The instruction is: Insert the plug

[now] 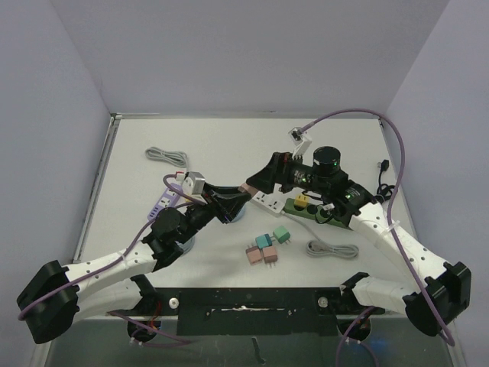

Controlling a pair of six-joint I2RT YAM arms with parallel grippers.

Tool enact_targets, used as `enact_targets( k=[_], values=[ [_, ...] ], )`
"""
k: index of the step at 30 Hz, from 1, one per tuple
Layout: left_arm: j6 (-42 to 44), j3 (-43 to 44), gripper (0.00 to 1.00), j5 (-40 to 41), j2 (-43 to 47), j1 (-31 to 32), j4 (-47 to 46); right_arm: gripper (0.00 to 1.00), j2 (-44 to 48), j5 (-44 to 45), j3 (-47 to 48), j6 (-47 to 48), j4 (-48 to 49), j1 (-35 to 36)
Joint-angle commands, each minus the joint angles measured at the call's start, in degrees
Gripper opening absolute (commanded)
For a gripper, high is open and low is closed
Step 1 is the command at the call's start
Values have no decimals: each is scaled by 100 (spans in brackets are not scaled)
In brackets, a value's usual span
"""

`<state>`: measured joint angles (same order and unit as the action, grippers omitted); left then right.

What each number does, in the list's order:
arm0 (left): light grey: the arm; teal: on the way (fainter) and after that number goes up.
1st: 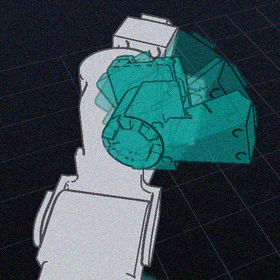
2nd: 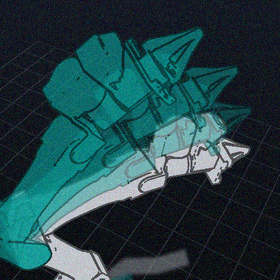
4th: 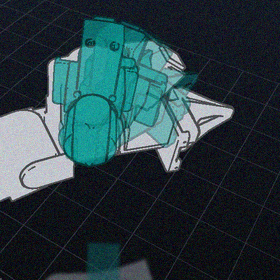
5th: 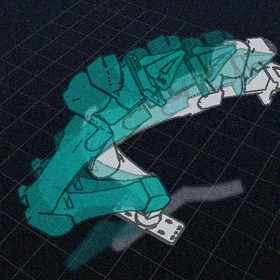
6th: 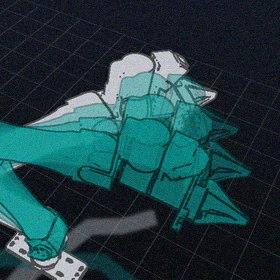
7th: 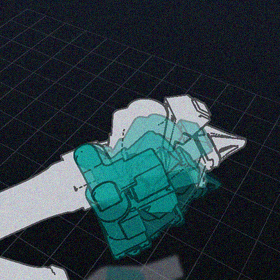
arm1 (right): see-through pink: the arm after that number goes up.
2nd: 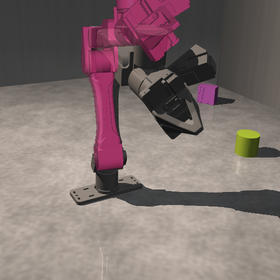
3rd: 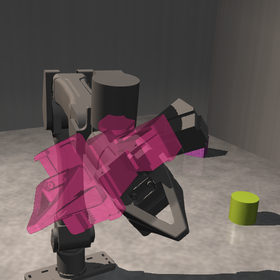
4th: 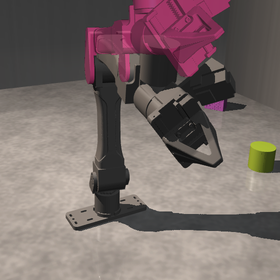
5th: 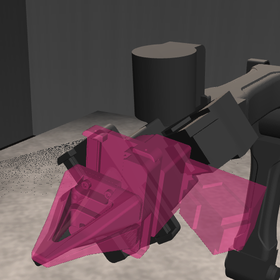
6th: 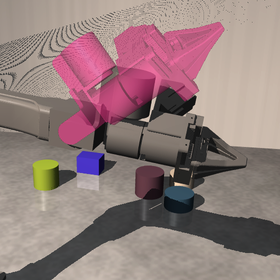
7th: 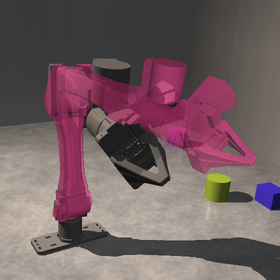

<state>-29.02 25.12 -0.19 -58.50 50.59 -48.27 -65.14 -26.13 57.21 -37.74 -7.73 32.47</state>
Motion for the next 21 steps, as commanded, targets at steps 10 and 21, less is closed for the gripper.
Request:
enact_targets(
  k=[10, 21],
  values=[
    [-1404, 372, 24, -1976, 708, -272, -67, 85, 212, -3962, 1066, 2828, -810, -135],
    [-1091, 340, 24, -2548, 894, -357, -398, 83, 495, -3888, 875, 3027, -453, -89]
  ],
)
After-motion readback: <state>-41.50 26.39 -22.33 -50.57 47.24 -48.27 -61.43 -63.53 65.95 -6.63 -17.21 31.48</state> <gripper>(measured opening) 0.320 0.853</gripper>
